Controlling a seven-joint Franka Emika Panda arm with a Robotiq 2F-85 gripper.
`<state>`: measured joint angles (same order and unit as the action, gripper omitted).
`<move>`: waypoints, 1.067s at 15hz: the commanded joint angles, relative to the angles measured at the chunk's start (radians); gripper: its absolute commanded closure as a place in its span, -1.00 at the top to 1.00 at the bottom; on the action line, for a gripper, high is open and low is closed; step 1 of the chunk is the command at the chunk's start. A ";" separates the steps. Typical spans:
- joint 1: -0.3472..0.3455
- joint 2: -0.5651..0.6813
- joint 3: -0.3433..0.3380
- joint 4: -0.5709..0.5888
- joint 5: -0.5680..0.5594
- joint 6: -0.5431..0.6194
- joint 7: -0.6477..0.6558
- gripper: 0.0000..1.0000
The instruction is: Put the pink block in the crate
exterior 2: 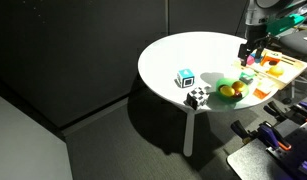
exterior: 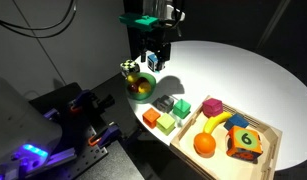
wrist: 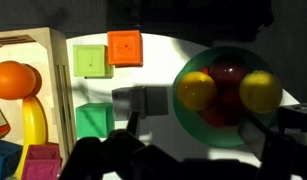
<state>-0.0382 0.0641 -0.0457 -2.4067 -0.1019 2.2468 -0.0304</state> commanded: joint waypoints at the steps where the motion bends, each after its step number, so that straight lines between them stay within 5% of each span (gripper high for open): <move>1: 0.009 -0.106 0.015 -0.098 0.028 0.064 0.017 1.00; 8: 0.034 -0.199 0.043 -0.145 0.145 0.079 0.109 1.00; 16: 0.042 -0.258 0.074 -0.184 0.126 0.171 0.198 1.00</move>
<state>0.0025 -0.1530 0.0190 -2.5544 0.0313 2.3754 0.1286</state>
